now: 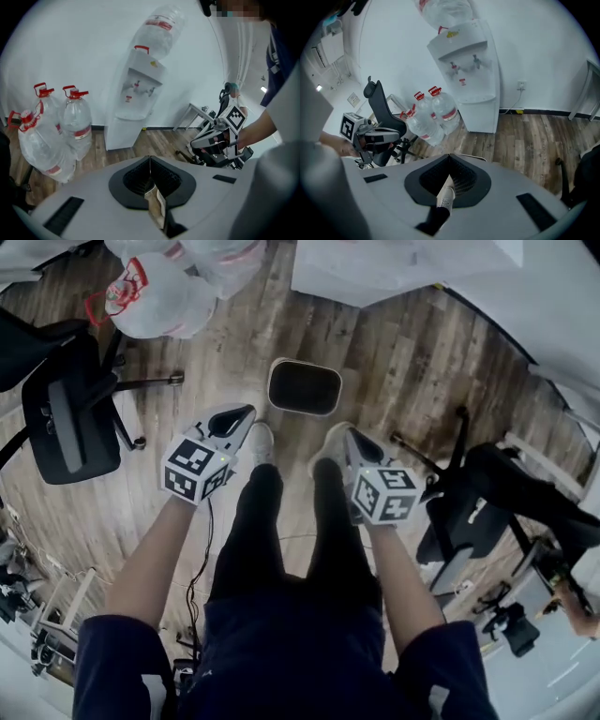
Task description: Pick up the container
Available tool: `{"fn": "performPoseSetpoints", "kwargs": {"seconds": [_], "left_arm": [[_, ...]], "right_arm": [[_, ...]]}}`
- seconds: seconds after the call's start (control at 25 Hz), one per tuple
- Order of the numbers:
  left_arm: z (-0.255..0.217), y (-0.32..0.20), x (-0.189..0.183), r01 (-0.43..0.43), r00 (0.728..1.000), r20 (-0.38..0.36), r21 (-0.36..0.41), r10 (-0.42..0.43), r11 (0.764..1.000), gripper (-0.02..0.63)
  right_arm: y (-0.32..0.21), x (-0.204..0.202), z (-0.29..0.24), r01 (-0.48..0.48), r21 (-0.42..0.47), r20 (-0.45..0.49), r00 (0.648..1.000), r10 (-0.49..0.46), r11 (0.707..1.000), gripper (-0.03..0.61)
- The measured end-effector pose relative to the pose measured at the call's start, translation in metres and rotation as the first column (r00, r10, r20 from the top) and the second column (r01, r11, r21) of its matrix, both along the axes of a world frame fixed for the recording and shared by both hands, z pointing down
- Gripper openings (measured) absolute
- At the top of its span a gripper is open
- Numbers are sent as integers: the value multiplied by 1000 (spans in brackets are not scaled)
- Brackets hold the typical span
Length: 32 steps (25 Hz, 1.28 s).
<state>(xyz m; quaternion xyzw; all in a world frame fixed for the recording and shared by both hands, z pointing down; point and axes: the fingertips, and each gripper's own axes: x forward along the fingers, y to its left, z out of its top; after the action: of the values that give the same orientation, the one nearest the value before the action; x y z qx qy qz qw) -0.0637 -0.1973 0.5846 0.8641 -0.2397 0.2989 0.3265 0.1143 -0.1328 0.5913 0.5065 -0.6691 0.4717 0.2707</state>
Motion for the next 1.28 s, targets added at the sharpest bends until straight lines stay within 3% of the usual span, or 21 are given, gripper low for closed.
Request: {"fn": "performPoseSetpoints", "kwargs": {"seconds": [0.16, 0.36, 0.44, 0.52, 0.68, 1.0, 1.2, 1.28], "left_arm": [[77, -7, 18, -18, 998, 57, -30, 20, 999, 26], [182, -20, 38, -61, 991, 113, -51, 66, 997, 31], [222, -23, 40, -80, 987, 136, -67, 88, 995, 67], [258, -23, 41, -106, 980, 160, -83, 118, 991, 99], [323, -22, 43, -180, 956, 215, -98, 198, 979, 144], [416, -27, 51, -262, 923, 257, -126, 287, 957, 213], [450, -29, 57, -304, 892, 297, -162, 340, 939, 213], [460, -28, 58, -320, 877, 314, -181, 363, 930, 213]], "right_arm": [[-1, 8, 84, -13, -81, 17, 1000, 15, 997, 17], [7, 23, 195, -107, -162, 8, 994, 110, 981, 18], [15, 26, 238, -143, -196, 2, 989, 146, 970, 27], [26, 28, 279, -191, -242, 14, 980, 200, 951, 135], [45, 40, 345, -289, -304, -38, 956, 292, 908, 171], [67, 51, 426, -487, -336, -108, 870, 480, 806, 199], [70, 55, 454, -524, -344, -113, 847, 519, 780, 198], [73, 55, 459, -532, -345, -123, 842, 525, 773, 170]]}}
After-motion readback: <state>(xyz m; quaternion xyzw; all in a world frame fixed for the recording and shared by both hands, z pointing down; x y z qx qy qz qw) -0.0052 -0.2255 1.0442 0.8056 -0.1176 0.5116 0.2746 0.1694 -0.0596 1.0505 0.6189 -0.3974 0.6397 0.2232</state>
